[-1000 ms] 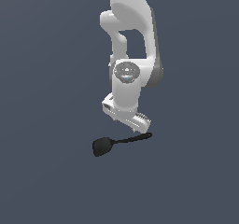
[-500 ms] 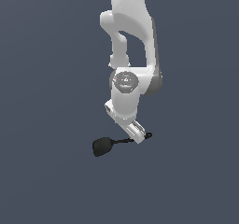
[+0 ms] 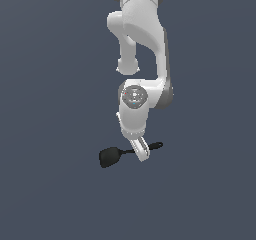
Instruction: Pick up the object and move it to a goal position.
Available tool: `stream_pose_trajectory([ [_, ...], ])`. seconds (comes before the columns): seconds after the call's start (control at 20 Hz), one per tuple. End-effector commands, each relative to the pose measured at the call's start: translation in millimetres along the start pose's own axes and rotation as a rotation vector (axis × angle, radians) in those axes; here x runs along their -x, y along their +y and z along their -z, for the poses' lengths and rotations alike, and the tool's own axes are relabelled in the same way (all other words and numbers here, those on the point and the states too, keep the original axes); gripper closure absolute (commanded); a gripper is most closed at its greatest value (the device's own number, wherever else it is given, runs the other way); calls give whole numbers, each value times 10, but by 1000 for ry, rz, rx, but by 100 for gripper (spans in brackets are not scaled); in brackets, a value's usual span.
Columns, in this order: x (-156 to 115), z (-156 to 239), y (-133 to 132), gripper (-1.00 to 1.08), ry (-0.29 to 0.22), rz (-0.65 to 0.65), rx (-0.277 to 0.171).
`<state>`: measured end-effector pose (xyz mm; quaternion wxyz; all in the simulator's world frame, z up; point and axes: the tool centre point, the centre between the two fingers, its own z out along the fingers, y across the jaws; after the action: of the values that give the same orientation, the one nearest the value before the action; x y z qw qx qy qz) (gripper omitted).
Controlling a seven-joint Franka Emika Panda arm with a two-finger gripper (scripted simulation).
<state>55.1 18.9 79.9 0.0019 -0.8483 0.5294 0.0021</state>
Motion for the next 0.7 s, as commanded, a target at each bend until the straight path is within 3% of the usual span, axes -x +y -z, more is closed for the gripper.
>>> stream_pose_trajectory([
  [0.0, -12, -41, -14, -92, 2, -52, 0],
  [0.65, -32, -125, -39, -92, 5, -150, 1],
])
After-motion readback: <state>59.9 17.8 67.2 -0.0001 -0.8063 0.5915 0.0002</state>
